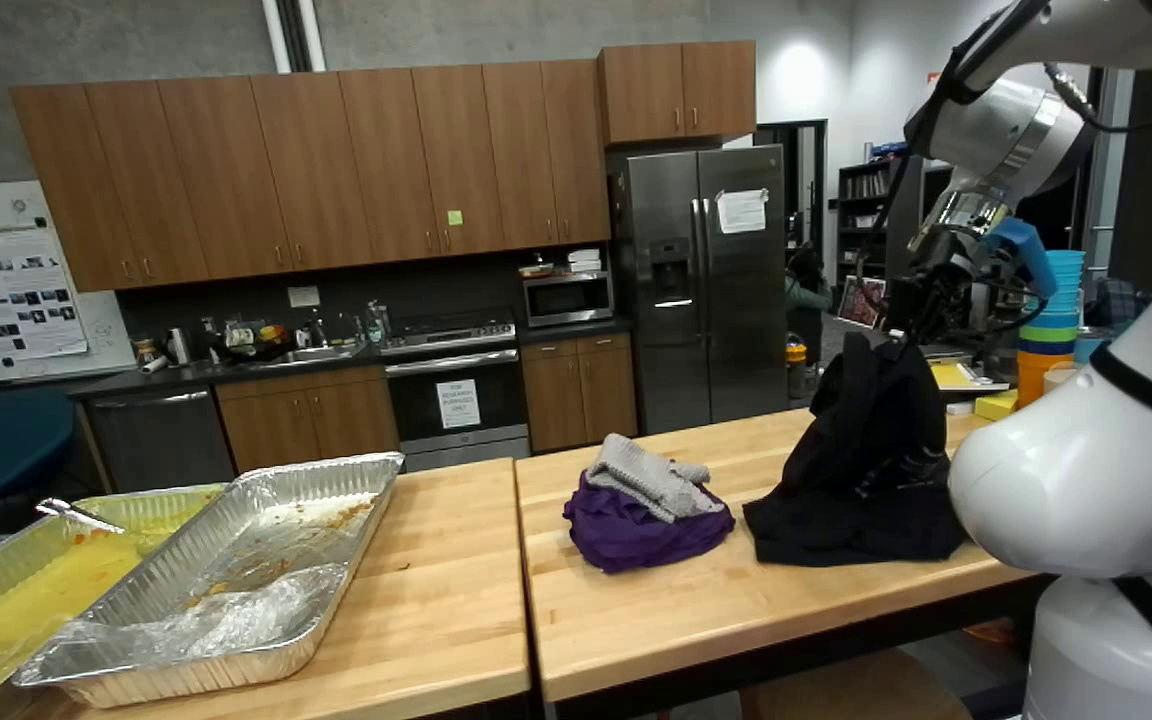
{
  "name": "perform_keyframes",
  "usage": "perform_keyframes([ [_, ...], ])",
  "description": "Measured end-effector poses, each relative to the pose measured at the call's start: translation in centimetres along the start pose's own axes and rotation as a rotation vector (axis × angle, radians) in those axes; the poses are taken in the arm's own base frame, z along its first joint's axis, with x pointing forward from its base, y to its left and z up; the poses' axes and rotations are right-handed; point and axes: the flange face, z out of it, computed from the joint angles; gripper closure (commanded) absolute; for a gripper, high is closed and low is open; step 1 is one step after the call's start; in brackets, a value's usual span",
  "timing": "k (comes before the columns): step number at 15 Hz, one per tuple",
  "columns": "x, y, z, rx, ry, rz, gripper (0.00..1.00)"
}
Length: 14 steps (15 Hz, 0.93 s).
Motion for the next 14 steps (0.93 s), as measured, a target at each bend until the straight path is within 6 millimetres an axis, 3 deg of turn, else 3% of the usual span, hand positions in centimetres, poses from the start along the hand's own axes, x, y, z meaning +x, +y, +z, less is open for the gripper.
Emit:
perform_keyframes([
  [1, -0.3, 0.0, 0.3, 0.012, -0.026, 0.009, 0.64],
  [3, -0.8, 0.1, 0.9, 0.032, -0.071, 0.03, 0.54],
  [11, -1.1, 0.6, 2.1, 0.063, -0.142, 0.099, 0.0],
  [14, -0.5, 0.8, 2.2, 0.033, -0.133, 0.159, 0.0],
])
